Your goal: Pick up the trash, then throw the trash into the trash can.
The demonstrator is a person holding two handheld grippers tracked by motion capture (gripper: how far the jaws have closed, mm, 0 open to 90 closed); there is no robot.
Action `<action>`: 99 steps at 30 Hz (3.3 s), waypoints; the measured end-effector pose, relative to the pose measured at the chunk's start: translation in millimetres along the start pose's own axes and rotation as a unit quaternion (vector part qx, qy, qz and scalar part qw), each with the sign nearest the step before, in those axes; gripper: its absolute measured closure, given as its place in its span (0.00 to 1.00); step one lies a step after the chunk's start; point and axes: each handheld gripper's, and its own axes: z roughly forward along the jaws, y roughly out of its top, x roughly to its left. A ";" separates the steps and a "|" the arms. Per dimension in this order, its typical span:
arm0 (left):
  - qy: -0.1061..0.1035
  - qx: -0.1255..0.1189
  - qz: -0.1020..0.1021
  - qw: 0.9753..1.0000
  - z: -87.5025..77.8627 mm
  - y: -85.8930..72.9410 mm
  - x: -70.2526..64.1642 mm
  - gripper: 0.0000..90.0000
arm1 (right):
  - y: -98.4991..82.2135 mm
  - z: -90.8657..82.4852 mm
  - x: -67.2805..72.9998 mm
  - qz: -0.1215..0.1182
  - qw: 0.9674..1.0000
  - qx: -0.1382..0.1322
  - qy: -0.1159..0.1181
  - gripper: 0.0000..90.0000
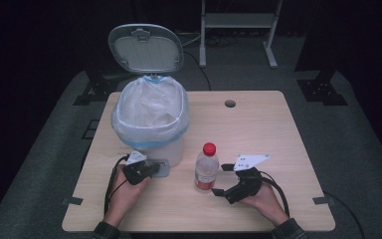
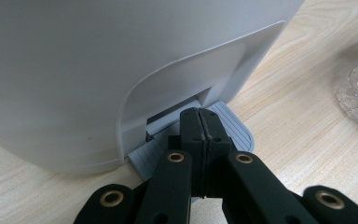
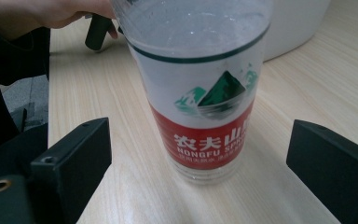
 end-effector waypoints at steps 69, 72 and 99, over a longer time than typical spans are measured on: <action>-0.002 -0.001 -0.001 1.000 0.0 -0.5 0.4 0.99 | 7.4 32.3 1.8 -0.022 0.999 -0.026 -0.003 0.32; -0.002 -0.002 -0.001 1.000 0.0 -0.5 0.2 0.99 | 7.0 31.4 1.1 -0.021 0.999 -0.025 -0.005 0.32; 0.000 0.000 0.001 1.000 -0.5 -0.7 0.0 0.99 | 19.7 6.9 -7.5 -0.005 0.998 -0.061 0.008 0.33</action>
